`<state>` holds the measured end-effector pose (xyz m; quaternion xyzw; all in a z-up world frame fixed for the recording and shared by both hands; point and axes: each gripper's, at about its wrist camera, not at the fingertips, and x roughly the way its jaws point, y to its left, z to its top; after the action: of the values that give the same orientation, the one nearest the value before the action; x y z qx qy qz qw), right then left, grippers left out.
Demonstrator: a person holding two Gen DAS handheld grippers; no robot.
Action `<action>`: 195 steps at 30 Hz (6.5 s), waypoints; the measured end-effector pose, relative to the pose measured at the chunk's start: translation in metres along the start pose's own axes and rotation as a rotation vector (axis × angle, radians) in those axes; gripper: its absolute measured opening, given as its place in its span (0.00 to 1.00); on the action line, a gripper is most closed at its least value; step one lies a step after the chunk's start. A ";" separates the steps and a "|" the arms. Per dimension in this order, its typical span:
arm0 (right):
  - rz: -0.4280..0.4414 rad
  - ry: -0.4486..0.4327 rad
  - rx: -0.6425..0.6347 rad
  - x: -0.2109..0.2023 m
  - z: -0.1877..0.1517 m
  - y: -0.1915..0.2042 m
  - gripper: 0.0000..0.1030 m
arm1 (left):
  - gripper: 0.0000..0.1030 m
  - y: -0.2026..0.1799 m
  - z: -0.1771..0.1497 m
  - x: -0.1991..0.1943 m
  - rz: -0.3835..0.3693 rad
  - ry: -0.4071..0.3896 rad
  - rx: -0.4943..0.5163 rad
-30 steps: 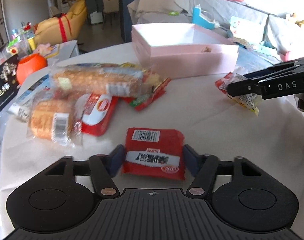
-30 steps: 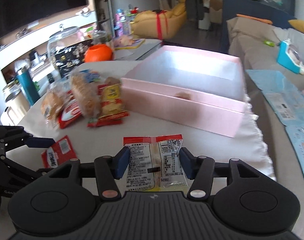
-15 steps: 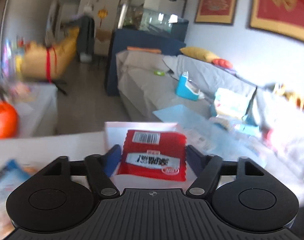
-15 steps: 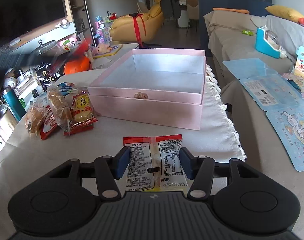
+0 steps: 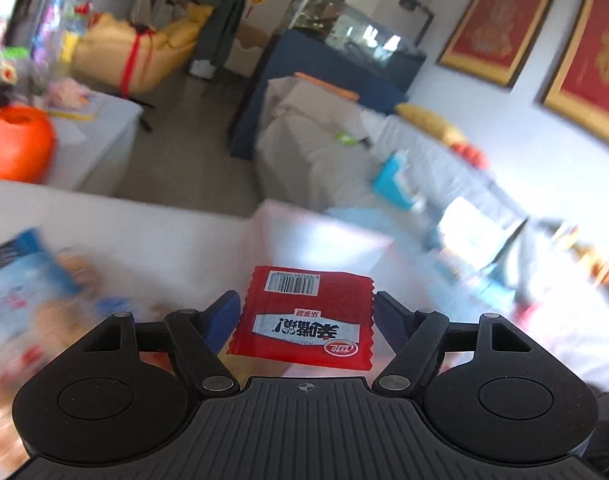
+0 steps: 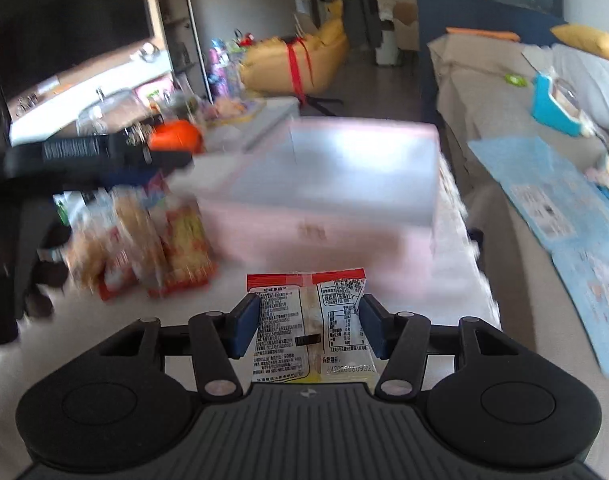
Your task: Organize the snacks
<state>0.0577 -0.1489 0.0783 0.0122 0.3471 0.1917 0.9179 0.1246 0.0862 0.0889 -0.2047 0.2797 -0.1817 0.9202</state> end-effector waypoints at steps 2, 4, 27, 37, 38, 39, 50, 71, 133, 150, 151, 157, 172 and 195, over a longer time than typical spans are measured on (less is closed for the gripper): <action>-0.001 -0.033 0.012 0.002 0.026 0.000 0.53 | 0.76 -0.009 0.026 0.017 -0.097 -0.007 -0.008; -0.023 -0.059 0.007 0.007 0.055 0.000 0.54 | 0.76 -0.012 0.049 0.051 -0.150 0.056 -0.046; -0.141 -0.006 -0.116 0.038 0.028 0.013 0.87 | 0.76 -0.017 0.012 0.092 0.027 0.289 0.126; -0.140 0.011 -0.158 0.042 0.008 0.025 0.87 | 0.76 -0.046 -0.007 0.090 0.071 0.375 0.392; -0.136 0.017 -0.154 0.043 0.008 0.025 0.87 | 0.76 -0.049 -0.009 0.089 0.077 0.380 0.406; -0.132 0.022 -0.149 0.043 0.007 0.026 0.87 | 0.76 -0.049 -0.008 0.088 0.084 0.394 0.393; -0.107 0.040 -0.092 0.039 -0.001 0.019 0.87 | 0.76 -0.034 0.016 0.081 0.087 0.292 0.247; -0.004 0.078 -0.042 0.063 0.002 0.039 0.87 | 0.76 -0.029 0.025 0.097 -0.046 0.325 0.118; 0.138 0.053 0.038 0.068 0.001 0.024 0.87 | 0.39 0.034 -0.021 -0.068 0.208 0.100 0.049; 0.132 0.170 -0.207 0.090 0.003 0.096 0.37 | 0.39 0.040 -0.063 -0.079 0.154 0.202 -0.060; 0.131 0.173 -0.202 0.083 -0.002 0.088 0.37 | 0.39 0.035 -0.064 -0.073 0.150 0.213 -0.048; 0.008 0.128 -0.133 0.044 -0.030 0.037 0.37 | 0.39 0.015 -0.058 -0.035 0.296 0.171 0.055; -0.020 0.019 -0.045 0.044 -0.051 0.012 0.74 | 0.41 0.093 0.048 0.016 0.343 0.318 -0.295; -0.009 0.012 -0.030 0.044 -0.052 0.011 0.80 | 0.38 0.031 0.026 0.042 0.381 0.250 0.177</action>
<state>0.0510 -0.1288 0.0128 -0.0040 0.3500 0.1929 0.9167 0.1791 0.1007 0.0759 -0.0427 0.4080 -0.0528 0.9104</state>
